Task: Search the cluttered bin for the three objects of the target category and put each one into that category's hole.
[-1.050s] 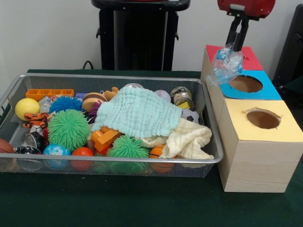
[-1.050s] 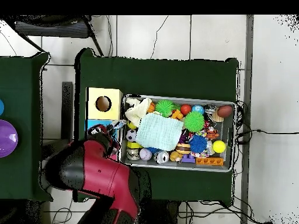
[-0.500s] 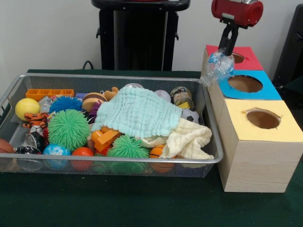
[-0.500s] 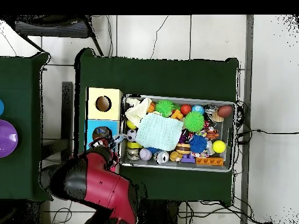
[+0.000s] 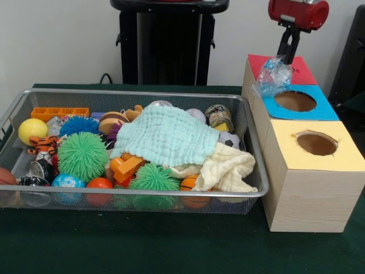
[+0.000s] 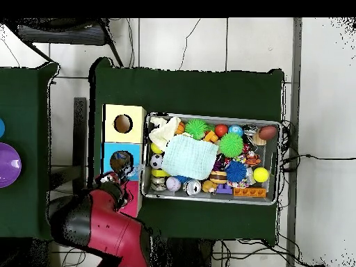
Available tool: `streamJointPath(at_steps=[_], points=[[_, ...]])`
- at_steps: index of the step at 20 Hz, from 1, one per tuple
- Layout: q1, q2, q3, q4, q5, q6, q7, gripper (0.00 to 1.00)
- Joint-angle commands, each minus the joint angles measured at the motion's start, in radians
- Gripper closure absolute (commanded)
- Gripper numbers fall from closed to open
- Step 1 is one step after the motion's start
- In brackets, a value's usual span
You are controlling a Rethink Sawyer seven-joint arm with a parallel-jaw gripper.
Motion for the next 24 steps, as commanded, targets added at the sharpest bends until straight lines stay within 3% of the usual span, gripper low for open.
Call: streamJointPath(at_steps=[1,17,24], points=[[0.021,0.047,0.087,0.054,0.078,-0.005,0.294,1.0],[0.106,0.078,0.006,-0.068,0.135,0.093,0.324,1.0],[0.101,0.084,0.01,-0.111,0.169,0.057,0.304,1.0]])
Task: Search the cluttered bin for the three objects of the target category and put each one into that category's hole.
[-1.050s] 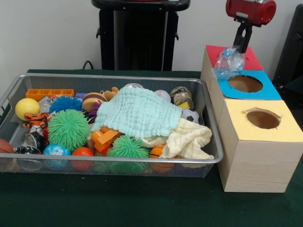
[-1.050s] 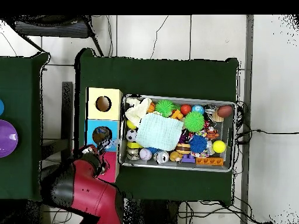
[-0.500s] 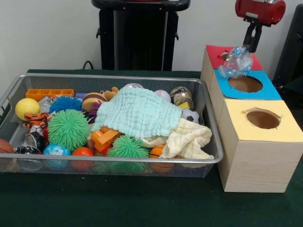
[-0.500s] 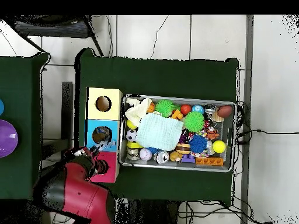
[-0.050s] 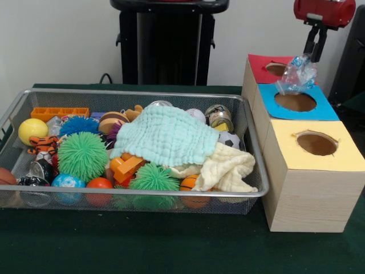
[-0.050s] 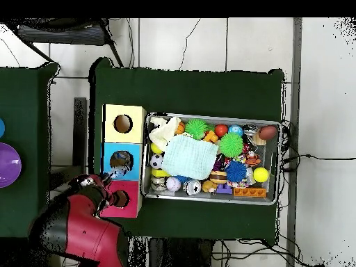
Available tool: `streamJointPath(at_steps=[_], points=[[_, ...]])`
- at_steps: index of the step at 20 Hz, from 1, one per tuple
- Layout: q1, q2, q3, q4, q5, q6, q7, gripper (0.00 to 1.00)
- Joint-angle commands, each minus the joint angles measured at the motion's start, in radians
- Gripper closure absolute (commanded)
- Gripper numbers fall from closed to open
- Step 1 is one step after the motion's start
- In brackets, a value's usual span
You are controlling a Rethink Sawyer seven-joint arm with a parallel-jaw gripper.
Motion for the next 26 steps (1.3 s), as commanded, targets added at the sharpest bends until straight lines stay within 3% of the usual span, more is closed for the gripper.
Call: streamJointPath(at_steps=[1,7,17,26], points=[[-0.017,0.048,0.041,-0.091,0.075,0.046,0.299,1.0],[-0.069,0.052,0.096,-0.119,0.086,-0.021,0.243,1.0],[-0.162,0.038,0.196,-0.058,0.075,-0.053,0.183,1.0],[-0.132,0.056,0.158,-0.074,0.07,0.016,0.226,1.0]])
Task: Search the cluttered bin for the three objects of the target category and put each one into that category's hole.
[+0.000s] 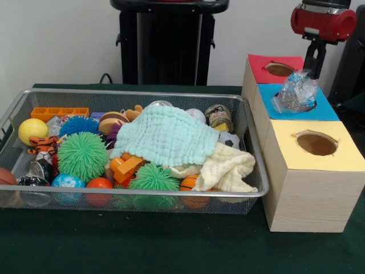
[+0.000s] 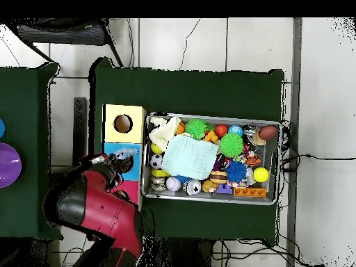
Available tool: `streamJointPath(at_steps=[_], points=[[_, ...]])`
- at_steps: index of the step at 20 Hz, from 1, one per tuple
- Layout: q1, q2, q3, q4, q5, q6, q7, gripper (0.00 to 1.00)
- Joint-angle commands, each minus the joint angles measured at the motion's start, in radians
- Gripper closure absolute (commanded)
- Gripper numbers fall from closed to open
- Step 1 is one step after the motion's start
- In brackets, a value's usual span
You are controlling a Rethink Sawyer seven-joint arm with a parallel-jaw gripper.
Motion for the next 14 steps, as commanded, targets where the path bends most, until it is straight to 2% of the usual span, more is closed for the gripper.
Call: streamJointPath(at_steps=[1,5,8,10,14], points=[[0.003,0.038,0.091,-0.009,0.031,0.022,0.234,1.0],[0.049,0.045,0.048,-0.031,0.039,0.065,0.282,1.0],[0.053,0.035,0.04,-0.036,0.038,0.089,0.284,1.0],[0.04,0.023,0.053,-0.03,0.04,0.096,0.273,1.0],[-0.017,-0.008,0.145,0.013,0.072,0.067,0.238,1.0]])
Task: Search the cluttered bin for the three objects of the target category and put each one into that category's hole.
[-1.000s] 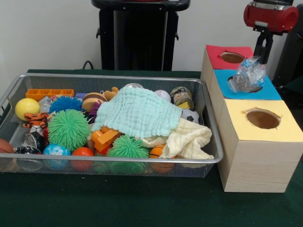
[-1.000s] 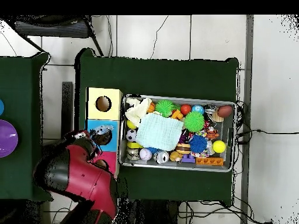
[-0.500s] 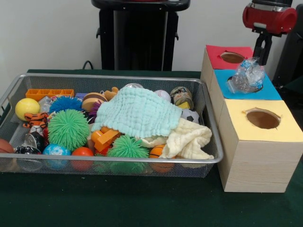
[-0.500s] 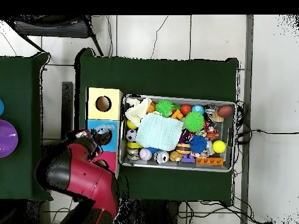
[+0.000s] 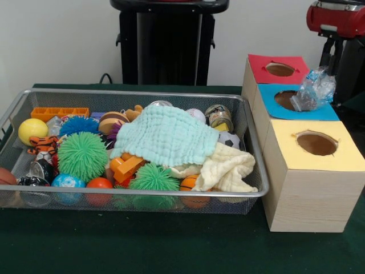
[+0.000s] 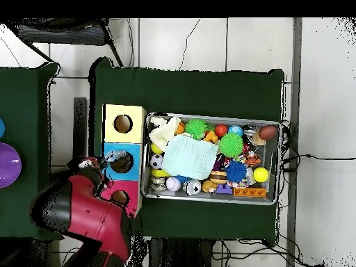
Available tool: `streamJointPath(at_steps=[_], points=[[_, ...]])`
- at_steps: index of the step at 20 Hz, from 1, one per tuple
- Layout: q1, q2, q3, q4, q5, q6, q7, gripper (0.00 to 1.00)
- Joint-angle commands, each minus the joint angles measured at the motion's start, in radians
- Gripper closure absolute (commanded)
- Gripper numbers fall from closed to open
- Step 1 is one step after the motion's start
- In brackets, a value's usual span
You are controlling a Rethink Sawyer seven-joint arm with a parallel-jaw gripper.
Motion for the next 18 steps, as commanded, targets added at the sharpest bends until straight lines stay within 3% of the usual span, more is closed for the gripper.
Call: streamJointPath(at_steps=[1,7,12,18], points=[[-0.081,-0.01,0.157,0.029,0.073,0.072,0.228,1.0],[-0.17,-0.037,0.242,0.082,0.095,0.107,0.18,1.0],[-0.229,-0.061,0.279,0.112,0.11,0.208,0.188,1.0],[-0.226,-0.073,0.264,0.112,0.09,0.27,0.236,1.0]])
